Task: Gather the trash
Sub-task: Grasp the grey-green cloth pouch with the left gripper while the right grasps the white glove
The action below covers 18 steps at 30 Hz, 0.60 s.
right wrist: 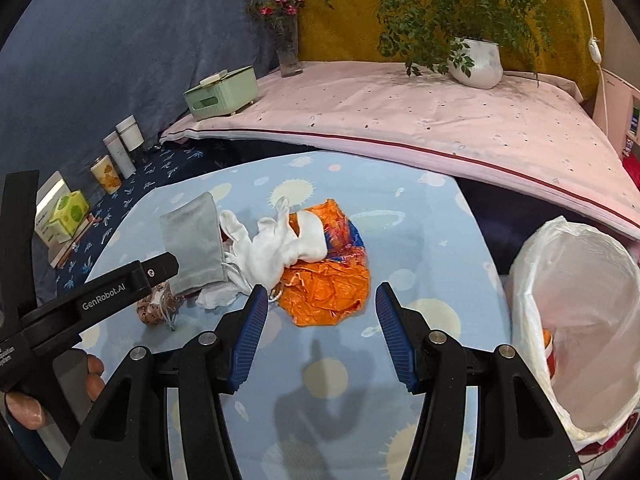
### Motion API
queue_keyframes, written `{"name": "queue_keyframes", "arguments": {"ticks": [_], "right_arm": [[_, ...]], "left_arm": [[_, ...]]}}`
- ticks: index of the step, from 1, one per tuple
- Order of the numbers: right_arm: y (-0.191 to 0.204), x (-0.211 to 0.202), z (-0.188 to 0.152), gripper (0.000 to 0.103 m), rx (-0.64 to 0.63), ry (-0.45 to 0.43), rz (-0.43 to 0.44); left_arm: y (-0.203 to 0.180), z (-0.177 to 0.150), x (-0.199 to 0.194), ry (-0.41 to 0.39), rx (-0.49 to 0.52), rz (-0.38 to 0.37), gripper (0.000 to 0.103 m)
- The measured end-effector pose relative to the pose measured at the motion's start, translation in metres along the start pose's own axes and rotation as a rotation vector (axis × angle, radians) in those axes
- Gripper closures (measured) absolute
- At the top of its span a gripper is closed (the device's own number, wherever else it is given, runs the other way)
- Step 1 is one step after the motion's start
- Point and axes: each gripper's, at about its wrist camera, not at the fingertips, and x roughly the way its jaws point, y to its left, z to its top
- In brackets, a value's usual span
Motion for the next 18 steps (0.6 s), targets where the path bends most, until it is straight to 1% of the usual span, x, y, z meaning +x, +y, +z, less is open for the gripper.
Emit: {"name": "queue_keyframes", "arguments": {"ticks": [4, 10, 11, 12, 13, 14, 15, 16, 17, 18], "right_arm": [[0.009, 0.023, 0.009, 0.048, -0.008, 0.013, 0.004], [0.012, 0.055, 0.02, 0.048, -0.007, 0.037, -0.001], [0.011, 0.059, 0.02, 0.048, -0.007, 0.043, -0.003], [0.011, 0.064, 0.02, 0.048, -0.008, 0.051, 0.0], [0.011, 0.067, 0.02, 0.048, -0.009, 0.057, 0.003], [0.012, 0.071, 0.02, 0.048, -0.011, 0.062, 0.004], [0.012, 0.074, 0.02, 0.05, -0.014, 0.064, 0.003], [0.013, 0.075, 0.019, 0.051, -0.019, 0.067, 0.005], [0.014, 0.078, 0.019, 0.056, -0.026, 0.071, 0.007], [0.015, 0.08, 0.019, 0.062, -0.032, 0.077, 0.009]], "left_arm": [[0.007, 0.014, 0.018, 0.012, -0.004, -0.003, 0.022], [0.009, 0.027, 0.04, 0.028, -0.012, -0.036, 0.023], [0.009, 0.028, 0.043, 0.029, -0.011, -0.043, 0.026], [0.008, 0.029, 0.045, 0.032, -0.009, -0.049, 0.032], [0.007, 0.03, 0.047, 0.036, -0.009, -0.057, 0.036], [0.007, 0.031, 0.049, 0.039, -0.01, -0.064, 0.042], [0.006, 0.031, 0.05, 0.043, -0.01, -0.066, 0.047], [0.005, 0.031, 0.052, 0.046, -0.009, -0.064, 0.051], [0.003, 0.031, 0.053, 0.054, -0.001, -0.069, 0.061], [0.002, 0.03, 0.055, 0.061, 0.005, -0.071, 0.068]]}}
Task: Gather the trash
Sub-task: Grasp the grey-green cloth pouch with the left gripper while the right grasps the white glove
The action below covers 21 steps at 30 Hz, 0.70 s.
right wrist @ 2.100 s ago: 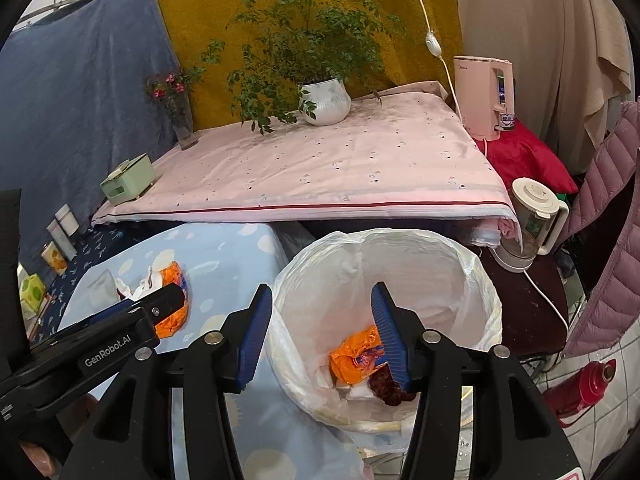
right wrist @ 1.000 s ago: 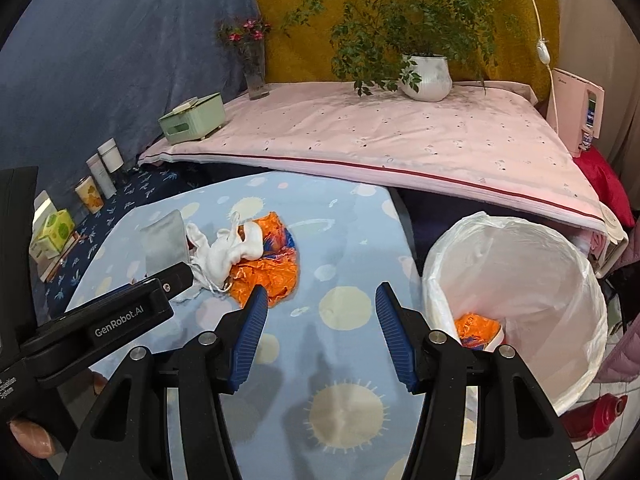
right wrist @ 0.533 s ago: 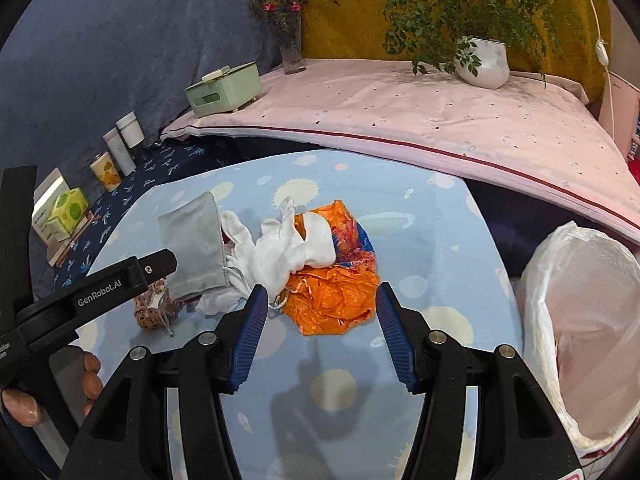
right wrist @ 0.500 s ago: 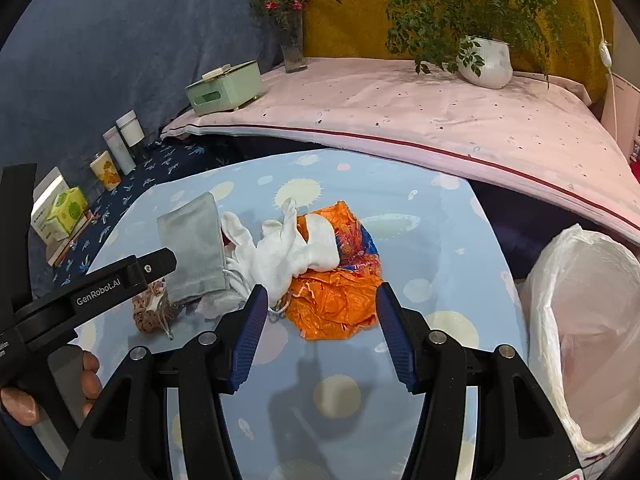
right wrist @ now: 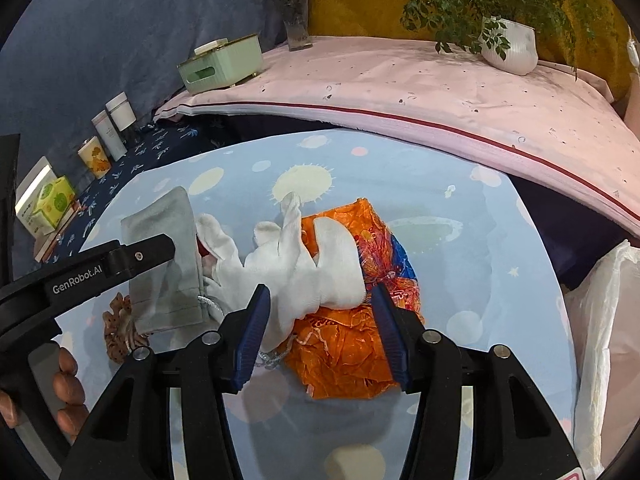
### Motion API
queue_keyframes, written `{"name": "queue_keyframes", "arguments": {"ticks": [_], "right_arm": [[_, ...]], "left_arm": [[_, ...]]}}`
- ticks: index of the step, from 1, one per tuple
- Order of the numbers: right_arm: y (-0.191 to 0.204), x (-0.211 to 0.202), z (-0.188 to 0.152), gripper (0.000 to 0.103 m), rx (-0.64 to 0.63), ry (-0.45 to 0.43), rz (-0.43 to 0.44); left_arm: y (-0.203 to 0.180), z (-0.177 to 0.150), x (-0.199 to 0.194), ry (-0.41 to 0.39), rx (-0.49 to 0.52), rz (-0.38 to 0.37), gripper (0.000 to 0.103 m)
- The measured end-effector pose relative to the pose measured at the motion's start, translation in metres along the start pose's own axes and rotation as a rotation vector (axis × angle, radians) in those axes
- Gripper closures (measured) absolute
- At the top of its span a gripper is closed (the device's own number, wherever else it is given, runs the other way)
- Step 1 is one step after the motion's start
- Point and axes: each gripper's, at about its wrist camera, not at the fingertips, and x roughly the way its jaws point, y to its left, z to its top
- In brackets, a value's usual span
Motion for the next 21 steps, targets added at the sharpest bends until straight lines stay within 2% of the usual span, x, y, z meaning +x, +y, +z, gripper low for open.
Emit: {"name": "queue_keyframes", "arguments": {"ticks": [1, 4, 5, 9, 21], "right_arm": [[0.001, 0.002, 0.0, 0.065, -0.004, 0.004, 0.004], [0.003, 0.004, -0.001, 0.081, -0.014, 0.016, 0.023], [0.005, 0.004, -0.001, 0.088, -0.022, 0.017, 0.028], [0.008, -0.008, 0.001, 0.09, -0.032, -0.009, 0.046], [0.011, -0.087, 0.031, 0.091, -0.053, -0.182, 0.074]], "left_arm": [[-0.001, -0.001, 0.001, 0.003, 0.005, -0.002, 0.071], [-0.006, -0.002, -0.002, -0.006, 0.02, 0.002, 0.085], [-0.008, -0.002, -0.003, -0.007, 0.024, 0.002, 0.093], [-0.01, 0.0, -0.015, -0.021, 0.022, -0.009, 0.1], [-0.04, 0.015, -0.083, -0.141, 0.066, -0.07, 0.101]]}}
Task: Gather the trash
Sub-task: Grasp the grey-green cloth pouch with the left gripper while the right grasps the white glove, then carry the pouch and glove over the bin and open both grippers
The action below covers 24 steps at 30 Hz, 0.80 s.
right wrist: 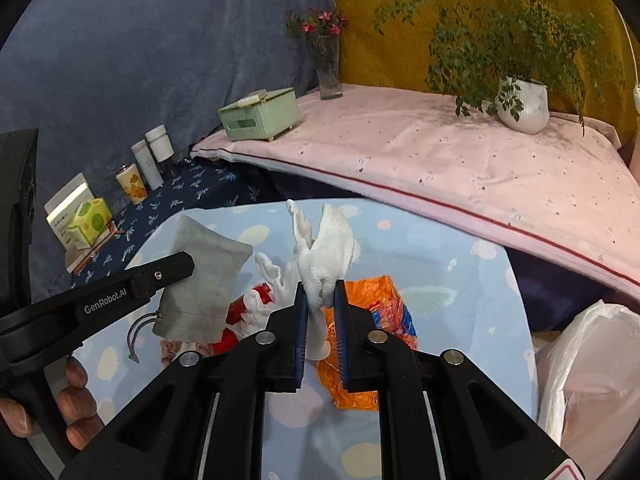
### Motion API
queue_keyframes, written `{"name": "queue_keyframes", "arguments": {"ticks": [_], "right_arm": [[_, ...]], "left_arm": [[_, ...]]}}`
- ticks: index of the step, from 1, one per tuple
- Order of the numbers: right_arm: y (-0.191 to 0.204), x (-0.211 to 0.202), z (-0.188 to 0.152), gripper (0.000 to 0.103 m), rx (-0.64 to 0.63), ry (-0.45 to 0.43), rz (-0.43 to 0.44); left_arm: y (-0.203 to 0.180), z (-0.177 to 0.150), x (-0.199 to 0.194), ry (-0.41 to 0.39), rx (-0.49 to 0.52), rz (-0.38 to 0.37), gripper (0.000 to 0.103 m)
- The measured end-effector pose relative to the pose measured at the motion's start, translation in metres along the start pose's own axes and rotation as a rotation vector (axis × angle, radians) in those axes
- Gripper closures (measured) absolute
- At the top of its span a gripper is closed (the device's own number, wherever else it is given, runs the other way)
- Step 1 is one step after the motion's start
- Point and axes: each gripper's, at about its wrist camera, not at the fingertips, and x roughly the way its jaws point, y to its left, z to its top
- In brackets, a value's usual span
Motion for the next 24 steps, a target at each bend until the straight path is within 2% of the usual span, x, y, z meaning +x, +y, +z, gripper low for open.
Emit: {"name": "queue_keyframes", "arguments": {"ticks": [10, 24], "right_arm": [[-0.039, -0.064, 0.015, 0.091, 0.03, -0.107, -0.062], [-0.141, -0.143, -0.005, 0.091, 0.154, -0.172, -0.221]], "left_arm": [[-0.063, 0.004, -0.036, -0.051, 0.08, -0.073, 0.101], [-0.191, -0.029, -0.049, -0.015, 0.226, -0.221, 0.101]]}}
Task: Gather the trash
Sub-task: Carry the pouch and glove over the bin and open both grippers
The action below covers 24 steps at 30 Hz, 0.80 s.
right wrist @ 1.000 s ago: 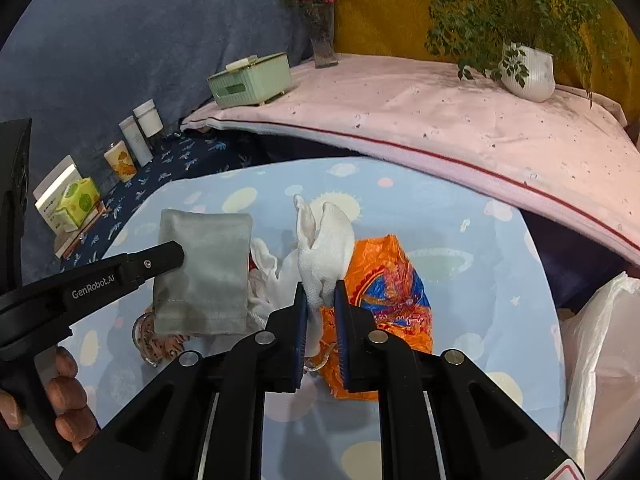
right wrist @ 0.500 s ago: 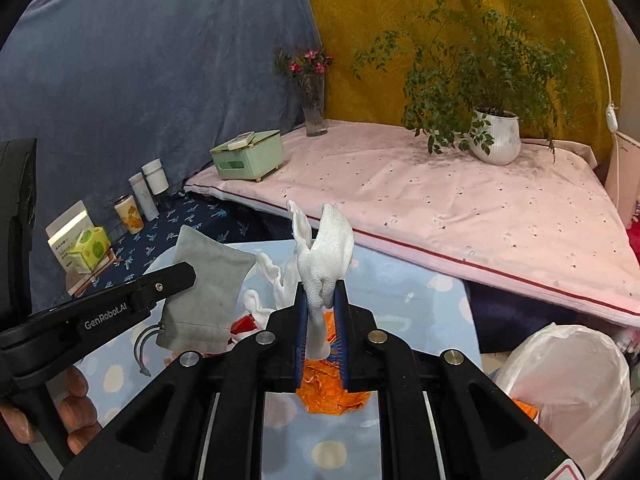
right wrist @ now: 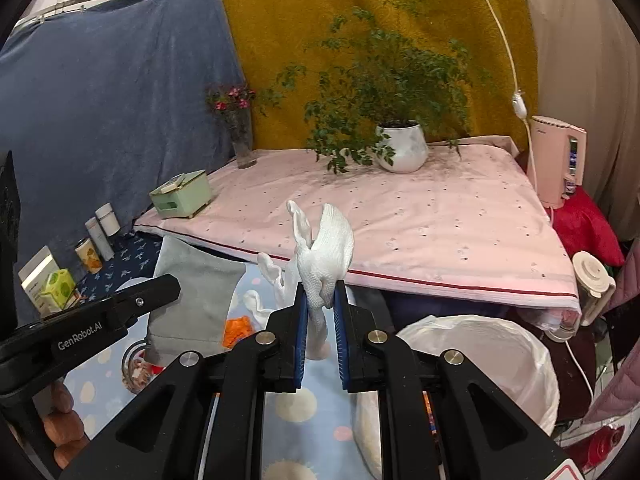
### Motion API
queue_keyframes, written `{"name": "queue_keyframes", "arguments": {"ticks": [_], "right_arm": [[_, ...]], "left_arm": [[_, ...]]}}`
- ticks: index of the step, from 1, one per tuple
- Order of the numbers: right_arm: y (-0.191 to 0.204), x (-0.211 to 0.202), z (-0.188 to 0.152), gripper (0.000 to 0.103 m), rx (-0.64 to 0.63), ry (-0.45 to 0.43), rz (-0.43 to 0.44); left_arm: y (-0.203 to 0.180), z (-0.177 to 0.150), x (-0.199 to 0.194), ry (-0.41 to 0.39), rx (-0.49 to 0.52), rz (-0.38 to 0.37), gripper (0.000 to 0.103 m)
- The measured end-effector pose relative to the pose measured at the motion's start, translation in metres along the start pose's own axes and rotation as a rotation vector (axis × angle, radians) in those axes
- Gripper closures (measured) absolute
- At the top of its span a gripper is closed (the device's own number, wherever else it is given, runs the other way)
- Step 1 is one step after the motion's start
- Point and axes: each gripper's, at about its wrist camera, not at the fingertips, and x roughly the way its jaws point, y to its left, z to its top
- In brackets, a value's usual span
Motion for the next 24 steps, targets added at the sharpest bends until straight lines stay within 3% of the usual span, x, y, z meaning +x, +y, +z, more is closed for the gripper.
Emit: {"name": "queue_keyframes", "arguments": {"ticks": [9, 18, 19, 20, 21, 23, 24], "right_arm": [[-0.076, -0.026, -0.015, 0.091, 0.09, 0.001, -0.101], [-0.116, -0.029, -0.032, 0.091, 0.142, 0.036, -0.142], [-0.117, -0.028, -0.033, 0.09, 0.143, 0.04, -0.145], [-0.118, -0.027, -0.034, 0.087, 0.143, 0.042, -0.151], [-0.119, -0.027, -0.035, 0.085, 0.144, 0.04, -0.16], [-0.12, -0.026, -0.036, 0.082, 0.148, 0.044, -0.159], [-0.12, -0.025, -0.037, 0.078, 0.149, 0.046, -0.16]], "left_arm": [[-0.08, -0.016, 0.021, 0.058, 0.076, -0.105, 0.101], [-0.117, -0.038, 0.048, 0.126, 0.113, -0.119, 0.099], [-0.117, -0.04, 0.05, 0.132, 0.112, -0.116, 0.097], [-0.118, -0.041, 0.053, 0.138, 0.112, -0.112, 0.085], [-0.118, -0.042, 0.055, 0.14, 0.106, -0.098, 0.066], [-0.115, -0.044, 0.055, 0.126, 0.09, -0.074, 0.052], [-0.114, -0.045, 0.054, 0.122, 0.088, -0.069, 0.051]]}}
